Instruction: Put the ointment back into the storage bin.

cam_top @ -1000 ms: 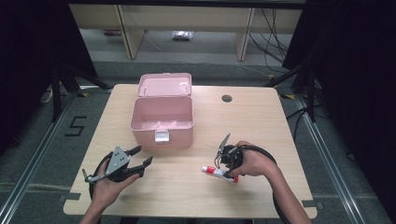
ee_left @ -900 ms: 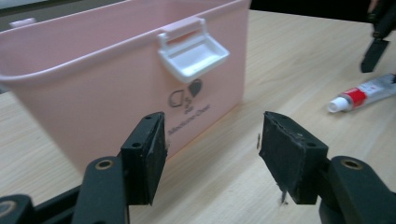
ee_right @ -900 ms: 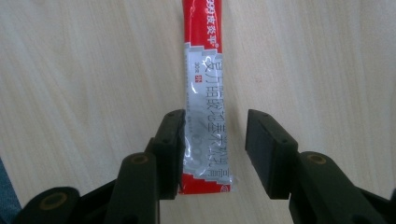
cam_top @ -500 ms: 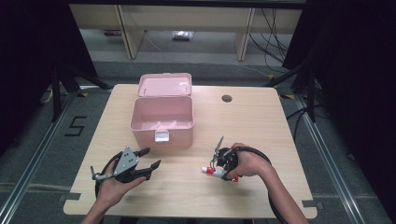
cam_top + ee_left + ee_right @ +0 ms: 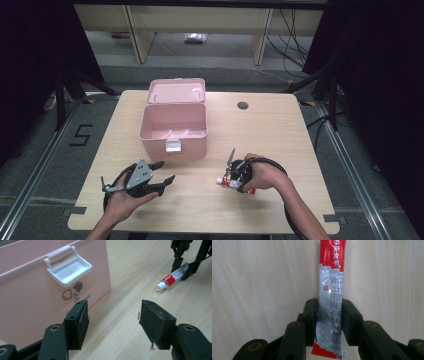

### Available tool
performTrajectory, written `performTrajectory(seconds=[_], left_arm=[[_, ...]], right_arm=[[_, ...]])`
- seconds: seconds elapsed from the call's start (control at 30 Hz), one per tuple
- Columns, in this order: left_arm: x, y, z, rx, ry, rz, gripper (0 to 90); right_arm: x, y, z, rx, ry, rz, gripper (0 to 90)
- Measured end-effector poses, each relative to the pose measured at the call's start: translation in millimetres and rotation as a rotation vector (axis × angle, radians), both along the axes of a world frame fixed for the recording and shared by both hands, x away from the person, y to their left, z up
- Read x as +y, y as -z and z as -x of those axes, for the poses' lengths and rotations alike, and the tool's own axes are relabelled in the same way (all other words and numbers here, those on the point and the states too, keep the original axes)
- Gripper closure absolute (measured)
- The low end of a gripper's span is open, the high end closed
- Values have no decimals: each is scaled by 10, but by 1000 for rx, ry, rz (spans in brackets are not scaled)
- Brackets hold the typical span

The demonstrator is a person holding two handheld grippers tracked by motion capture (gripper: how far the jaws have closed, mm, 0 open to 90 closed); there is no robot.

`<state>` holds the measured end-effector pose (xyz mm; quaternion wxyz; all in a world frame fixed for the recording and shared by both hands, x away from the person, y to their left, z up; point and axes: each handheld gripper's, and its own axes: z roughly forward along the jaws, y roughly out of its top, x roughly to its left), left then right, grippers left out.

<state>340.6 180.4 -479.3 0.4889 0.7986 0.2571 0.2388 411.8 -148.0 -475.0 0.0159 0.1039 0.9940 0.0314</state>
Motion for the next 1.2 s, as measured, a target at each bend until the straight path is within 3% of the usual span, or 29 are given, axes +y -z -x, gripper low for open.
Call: performTrajectory(seconds=[0.07, 0.1, 0.2, 0.23, 0.3, 0.37, 0.4, 0.47, 0.6, 0.7, 0.77, 0.87, 0.9, 0.97, 1.0, 1.13, 1.17, 1.2], left_arm=[[-12, -13, 0, 6, 19, -28, 395], [-41, -14, -1, 14, 42, -34, 400], [-59, -25, -2, 21, 60, -58, 401], [-76, -23, -1, 23, 63, -54, 401], [-96, -23, -6, 28, 79, -56, 401], [-120, -15, -7, 26, 85, -52, 399], [-137, -6, -7, 29, 93, -42, 397], [-166, 2, -1, 30, 103, -42, 389], [-282, 28, 0, 28, 142, -32, 367], [-397, 28, -13, 22, 175, -40, 358], [-490, 38, -33, 17, 201, -34, 352], [-619, 48, -58, 16, 245, -37, 343], [-704, 62, -81, 9, 277, -46, 340], [-752, 69, -88, 7, 293, -51, 339], [-776, 73, -92, 4, 305, -57, 340], [-861, 61, -110, -10, 366, -109, 362], [-874, 51, -116, -9, 379, -119, 369], [-881, 43, -125, -13, 388, -123, 390]], right_arm=[[-2, 3, -4, -1, -7, -3, 691], [1, -2, 10, 8, 20, -4, 693], [0, -5, -2, 14, 3, -11, 694], [-7, -6, -13, 14, -8, -21, 694], [-7, -34, 9, 15, 40, -17, 697], [-35, -38, -30, 10, 17, -38, 698], [-23, -64, -4, 11, 52, -29, 699], [-33, -71, -29, 11, 18, -44, 701], [9, -155, 11, 18, 47, -62, 704], [68, -213, 15, 18, 30, -78, 705], [114, -242, -15, 19, -23, -104, 706], [206, -311, 27, 32, 4, -115, 706], [262, -345, 29, 41, -26, -126, 706], [300, -377, 56, 45, -5, -121, 706], [330, -397, 57, 54, -25, -128, 706], [411, -451, 98, 89, -15, -153, 706], [430, -447, 60, 84, -85, -174, 706], [454, -457, 56, 86, -102, -170, 706]])
